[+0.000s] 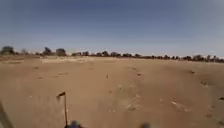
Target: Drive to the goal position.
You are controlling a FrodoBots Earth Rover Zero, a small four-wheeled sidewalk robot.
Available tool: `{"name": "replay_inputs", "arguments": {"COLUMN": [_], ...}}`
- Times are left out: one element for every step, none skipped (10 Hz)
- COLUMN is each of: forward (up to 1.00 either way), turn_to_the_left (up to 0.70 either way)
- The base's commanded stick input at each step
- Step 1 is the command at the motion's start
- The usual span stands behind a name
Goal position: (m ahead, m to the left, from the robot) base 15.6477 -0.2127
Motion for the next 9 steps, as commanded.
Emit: {"name": "replay_inputs", "arguments": {"forward": [0.7,0.7,0.7,0.7,0.7,0.7,0.7,0.7,0.7], "turn_to_the_left": [0.0,0.0,0.0,0.0,0.0,0.0,0.0,0.0,0.0]}}
